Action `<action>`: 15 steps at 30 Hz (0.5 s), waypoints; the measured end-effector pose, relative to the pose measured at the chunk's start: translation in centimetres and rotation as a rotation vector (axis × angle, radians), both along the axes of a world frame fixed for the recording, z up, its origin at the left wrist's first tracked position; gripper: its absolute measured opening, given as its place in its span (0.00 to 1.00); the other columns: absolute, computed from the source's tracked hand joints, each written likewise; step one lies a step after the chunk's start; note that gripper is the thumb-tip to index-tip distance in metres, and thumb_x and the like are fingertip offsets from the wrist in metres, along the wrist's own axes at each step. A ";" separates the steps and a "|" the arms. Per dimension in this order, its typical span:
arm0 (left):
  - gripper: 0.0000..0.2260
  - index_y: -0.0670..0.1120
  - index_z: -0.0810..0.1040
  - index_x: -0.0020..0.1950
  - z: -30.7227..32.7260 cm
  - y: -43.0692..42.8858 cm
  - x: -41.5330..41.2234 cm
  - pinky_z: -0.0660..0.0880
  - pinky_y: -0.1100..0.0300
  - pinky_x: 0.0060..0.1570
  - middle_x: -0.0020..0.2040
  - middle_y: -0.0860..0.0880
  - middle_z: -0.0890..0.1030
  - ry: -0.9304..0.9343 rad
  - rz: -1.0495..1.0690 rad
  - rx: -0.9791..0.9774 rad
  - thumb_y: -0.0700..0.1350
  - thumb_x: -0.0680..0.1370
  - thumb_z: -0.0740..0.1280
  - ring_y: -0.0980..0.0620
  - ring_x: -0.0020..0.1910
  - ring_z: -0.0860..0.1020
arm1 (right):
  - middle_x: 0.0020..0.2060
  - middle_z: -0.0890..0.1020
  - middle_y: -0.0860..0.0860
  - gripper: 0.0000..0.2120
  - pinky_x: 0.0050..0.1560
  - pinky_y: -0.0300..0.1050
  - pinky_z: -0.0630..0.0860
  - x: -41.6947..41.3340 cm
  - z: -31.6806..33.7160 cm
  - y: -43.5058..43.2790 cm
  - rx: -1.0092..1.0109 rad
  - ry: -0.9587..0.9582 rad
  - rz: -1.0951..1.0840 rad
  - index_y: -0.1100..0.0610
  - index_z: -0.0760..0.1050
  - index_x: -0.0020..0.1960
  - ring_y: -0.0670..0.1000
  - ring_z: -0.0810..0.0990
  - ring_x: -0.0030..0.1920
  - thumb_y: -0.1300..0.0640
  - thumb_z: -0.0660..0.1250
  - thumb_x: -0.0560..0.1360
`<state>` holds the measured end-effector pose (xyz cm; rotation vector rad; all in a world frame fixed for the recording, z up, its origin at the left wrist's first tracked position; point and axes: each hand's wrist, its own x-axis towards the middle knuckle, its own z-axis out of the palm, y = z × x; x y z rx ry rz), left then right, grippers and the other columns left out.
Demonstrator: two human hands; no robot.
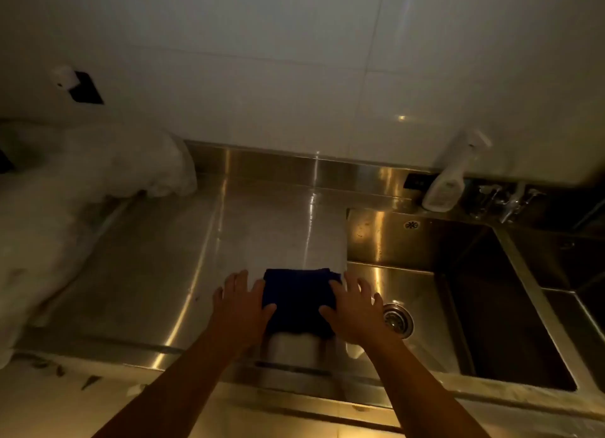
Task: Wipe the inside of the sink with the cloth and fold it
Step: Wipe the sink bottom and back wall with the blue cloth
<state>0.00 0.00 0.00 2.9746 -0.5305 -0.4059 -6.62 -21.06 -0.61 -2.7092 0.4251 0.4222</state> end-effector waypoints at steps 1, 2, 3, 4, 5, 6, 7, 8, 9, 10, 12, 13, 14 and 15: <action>0.27 0.51 0.56 0.76 -0.5 0.6 0.6 0.54 0.43 0.73 0.78 0.43 0.52 0.005 -0.017 0.013 0.60 0.80 0.54 0.43 0.76 0.51 | 0.78 0.46 0.51 0.30 0.73 0.64 0.46 0.5 -0.3 0.9 -0.018 0.017 0.001 0.48 0.51 0.77 0.59 0.44 0.77 0.41 0.57 0.79; 0.27 0.51 0.56 0.76 -0.9 1.2 1.3 0.53 0.43 0.73 0.78 0.43 0.51 0.008 -0.026 0.016 0.60 0.80 0.54 0.42 0.77 0.50 | 0.78 0.45 0.51 0.30 0.73 0.64 0.46 1.1 -0.6 1.8 -0.031 0.022 -0.008 0.48 0.51 0.78 0.60 0.44 0.77 0.41 0.57 0.79; 0.27 0.51 0.55 0.76 -1.4 1.5 1.8 0.52 0.43 0.73 0.78 0.43 0.50 0.008 -0.044 0.025 0.60 0.80 0.54 0.42 0.77 0.49 | 0.78 0.44 0.51 0.30 0.73 0.64 0.46 1.6 -1.1 2.4 -0.041 0.029 -0.021 0.48 0.51 0.78 0.60 0.43 0.77 0.42 0.57 0.80; 0.27 0.51 0.54 0.76 -1.7 1.8 2.3 0.51 0.42 0.74 0.78 0.43 0.49 0.010 -0.058 0.025 0.60 0.80 0.54 0.42 0.77 0.48 | 0.78 0.44 0.52 0.31 0.73 0.64 0.46 2.0 -1.4 3.1 -0.045 0.029 -0.043 0.48 0.50 0.78 0.60 0.42 0.77 0.42 0.57 0.80; 0.28 0.51 0.54 0.77 -2.2 2.0 2.8 0.50 0.42 0.73 0.78 0.43 0.48 0.011 -0.064 0.022 0.60 0.80 0.54 0.41 0.77 0.47 | 0.78 0.43 0.52 0.31 0.73 0.65 0.45 2.5 -1.8 3.7 -0.052 0.029 -0.059 0.48 0.50 0.78 0.60 0.42 0.77 0.43 0.57 0.80; 0.28 0.52 0.53 0.77 -2.8 2.2 3.1 0.49 0.41 0.73 0.78 0.43 0.47 0.012 -0.074 0.019 0.60 0.80 0.54 0.41 0.77 0.46 | 0.78 0.42 0.52 0.31 0.73 0.65 0.44 3.0 -2.3 4.2 -0.062 0.033 -0.067 0.48 0.49 0.78 0.60 0.40 0.77 0.43 0.58 0.79; 0.28 0.52 0.52 0.77 -3.4 2.4 3.3 0.48 0.41 0.73 0.78 0.43 0.47 0.010 -0.076 0.014 0.60 0.80 0.54 0.41 0.77 0.46 | 0.78 0.41 0.52 0.32 0.73 0.66 0.43 3.5 -2.8 4.6 -0.073 0.034 -0.072 0.47 0.49 0.78 0.60 0.39 0.77 0.43 0.59 0.79; 0.28 0.52 0.52 0.77 -3.9 2.6 3.6 0.47 0.41 0.73 0.79 0.43 0.46 0.012 -0.077 0.007 0.60 0.80 0.54 0.41 0.77 0.45 | 0.78 0.40 0.52 0.33 0.73 0.66 0.43 4.0 -3.4 4.9 -0.084 0.027 -0.071 0.47 0.48 0.78 0.61 0.38 0.77 0.42 0.59 0.79; 0.28 0.52 0.52 0.77 -4.5 2.8 3.8 0.47 0.40 0.73 0.79 0.43 0.46 0.014 -0.076 -0.002 0.60 0.80 0.54 0.41 0.77 0.45 | 0.78 0.39 0.52 0.34 0.73 0.67 0.42 4.5 -4.0 5.2 -0.095 0.019 -0.066 0.46 0.47 0.78 0.61 0.37 0.77 0.41 0.60 0.78; 0.28 0.52 0.51 0.77 -5.1 2.9 4.1 0.47 0.40 0.73 0.79 0.43 0.45 0.021 -0.076 -0.009 0.60 0.80 0.54 0.41 0.77 0.44 | 0.78 0.38 0.52 0.36 0.72 0.67 0.41 5.0 -4.5 5.4 -0.107 0.014 -0.056 0.45 0.46 0.78 0.61 0.36 0.76 0.40 0.60 0.78; 0.28 0.52 0.51 0.77 -6.4 3.0 4.6 0.47 0.40 0.73 0.78 0.43 0.43 0.037 -0.068 -0.024 0.60 0.80 0.53 0.41 0.77 0.44 | 0.78 0.36 0.52 0.37 0.71 0.69 0.40 5.7 -5.8 5.6 -0.129 0.010 -0.042 0.43 0.44 0.78 0.61 0.34 0.76 0.36 0.59 0.77; 0.28 0.52 0.51 0.77 -7.0 3.0 4.8 0.47 0.40 0.73 0.78 0.42 0.43 0.036 -0.060 -0.033 0.60 0.80 0.53 0.40 0.77 0.43 | 0.77 0.36 0.52 0.37 0.71 0.69 0.39 6.0 -6.6 5.4 -0.135 0.010 -0.038 0.42 0.42 0.78 0.61 0.34 0.76 0.34 0.57 0.76; 0.28 0.52 0.51 0.77 -7.6 2.9 5.0 0.47 0.40 0.73 0.78 0.42 0.42 0.029 -0.056 -0.043 0.60 0.80 0.53 0.40 0.77 0.43 | 0.77 0.35 0.51 0.37 0.70 0.70 0.38 6.1 -7.4 5.3 -0.134 0.019 -0.038 0.41 0.41 0.77 0.61 0.33 0.76 0.32 0.55 0.76; 0.28 0.52 0.51 0.77 -8.2 2.9 5.2 0.47 0.40 0.73 0.78 0.42 0.42 0.019 -0.053 -0.051 0.60 0.80 0.53 0.40 0.77 0.43 | 0.77 0.34 0.50 0.37 0.70 0.70 0.37 6.1 -8.1 5.1 -0.127 0.029 -0.037 0.40 0.39 0.77 0.60 0.32 0.76 0.31 0.53 0.75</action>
